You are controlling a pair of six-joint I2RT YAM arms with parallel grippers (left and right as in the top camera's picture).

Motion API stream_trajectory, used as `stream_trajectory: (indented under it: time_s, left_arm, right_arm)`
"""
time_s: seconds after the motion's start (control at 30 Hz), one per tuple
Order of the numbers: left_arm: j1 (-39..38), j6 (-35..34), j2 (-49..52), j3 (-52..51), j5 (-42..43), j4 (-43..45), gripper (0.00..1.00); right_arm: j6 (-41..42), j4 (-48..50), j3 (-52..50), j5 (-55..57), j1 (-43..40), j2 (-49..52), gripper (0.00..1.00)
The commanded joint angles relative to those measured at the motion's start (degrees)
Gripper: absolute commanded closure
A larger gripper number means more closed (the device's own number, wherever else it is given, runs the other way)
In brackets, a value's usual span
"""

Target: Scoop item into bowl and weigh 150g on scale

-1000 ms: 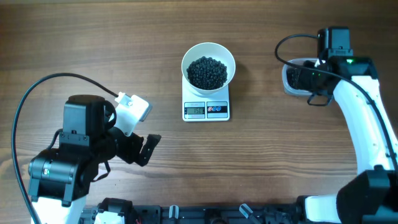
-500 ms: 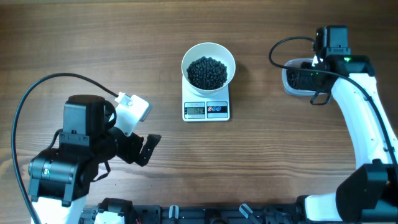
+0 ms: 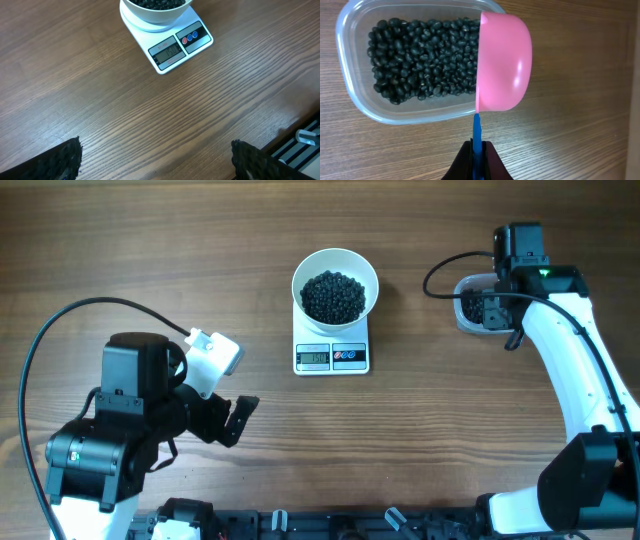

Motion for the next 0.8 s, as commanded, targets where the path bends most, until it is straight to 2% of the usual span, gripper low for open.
stream_trajectory:
  time_s: [0.0, 0.1, 0.2, 0.37, 0.77]
  left_arm:
    - [0.4, 1.2, -0.1, 0.9, -0.2, 0.2, 0.00]
    - [0.4, 1.2, -0.1, 0.9, -0.2, 0.2, 0.00]
    - [0.4, 1.2, -0.1, 0.9, -0.2, 0.2, 0.00]
    - [0.4, 1.2, -0.1, 0.9, -0.2, 0.2, 0.00]
    - [0.4, 1.2, -0.1, 0.9, -0.2, 0.2, 0.00]
  right_arm:
    - [0.9, -0.2, -0.2, 1.9, 0.0, 0.4, 0.96]
    - [-4.0, -1.5, -0.2, 3.7, 0.0, 0.4, 0.96]
    - [-4.1, -1.6, -0.2, 7.9, 0.0, 0.4, 0.96]
    - [-3.6, -1.8, -0.1, 6.6, 0.0, -1.0, 0.96]
    - [1.8, -3.2, -0.1, -6.7, -2.7, -22.9, 0.96]
